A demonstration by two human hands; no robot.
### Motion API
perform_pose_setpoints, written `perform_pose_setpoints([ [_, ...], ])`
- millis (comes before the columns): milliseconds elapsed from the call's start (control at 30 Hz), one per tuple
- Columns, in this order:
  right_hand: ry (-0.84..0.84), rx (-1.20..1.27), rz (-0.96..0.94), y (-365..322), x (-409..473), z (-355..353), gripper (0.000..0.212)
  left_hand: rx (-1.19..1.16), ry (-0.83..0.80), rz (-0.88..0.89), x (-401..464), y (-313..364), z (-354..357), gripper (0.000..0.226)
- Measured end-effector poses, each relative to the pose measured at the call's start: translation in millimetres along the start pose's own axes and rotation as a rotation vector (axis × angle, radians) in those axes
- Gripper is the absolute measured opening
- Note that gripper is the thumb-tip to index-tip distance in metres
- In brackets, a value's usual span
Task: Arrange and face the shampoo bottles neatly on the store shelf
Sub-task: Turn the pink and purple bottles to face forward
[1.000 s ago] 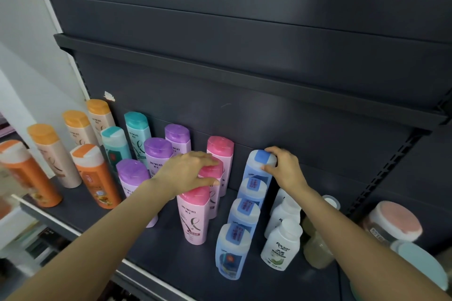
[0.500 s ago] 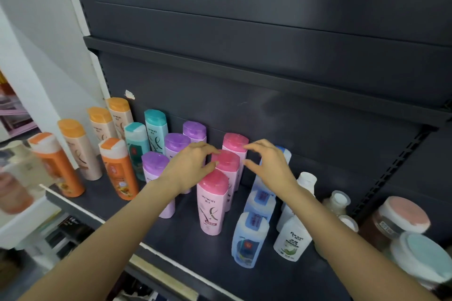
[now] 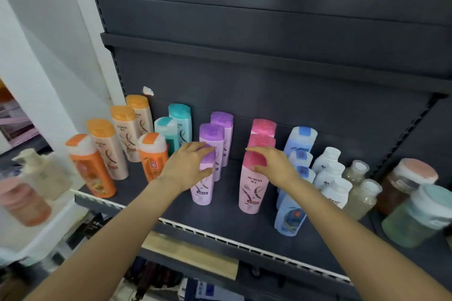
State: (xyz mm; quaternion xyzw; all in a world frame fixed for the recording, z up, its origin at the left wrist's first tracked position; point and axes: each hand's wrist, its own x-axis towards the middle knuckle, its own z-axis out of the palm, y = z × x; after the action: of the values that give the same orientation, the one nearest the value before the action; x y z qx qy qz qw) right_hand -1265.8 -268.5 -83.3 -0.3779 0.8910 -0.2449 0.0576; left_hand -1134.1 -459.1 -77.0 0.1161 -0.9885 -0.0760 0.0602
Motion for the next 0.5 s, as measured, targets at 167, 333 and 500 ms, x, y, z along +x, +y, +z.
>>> perform_pose_setpoints([
  [167,0.022,-0.035,0.095,-9.8,-7.2,-0.3,0.058,0.002,-0.036,0.056,-1.4,-6.5,1.6,0.064],
  [333,0.029,-0.066,0.074,-20.1,-16.5,3.7,0.055,-0.003,0.008,0.062,-3.1,-7.4,2.3,0.063],
  [500,0.243,0.158,0.085,-29.7,-32.6,-3.6,0.053,0.023,0.013,0.060,-1.4,-8.2,0.4,0.061],
])
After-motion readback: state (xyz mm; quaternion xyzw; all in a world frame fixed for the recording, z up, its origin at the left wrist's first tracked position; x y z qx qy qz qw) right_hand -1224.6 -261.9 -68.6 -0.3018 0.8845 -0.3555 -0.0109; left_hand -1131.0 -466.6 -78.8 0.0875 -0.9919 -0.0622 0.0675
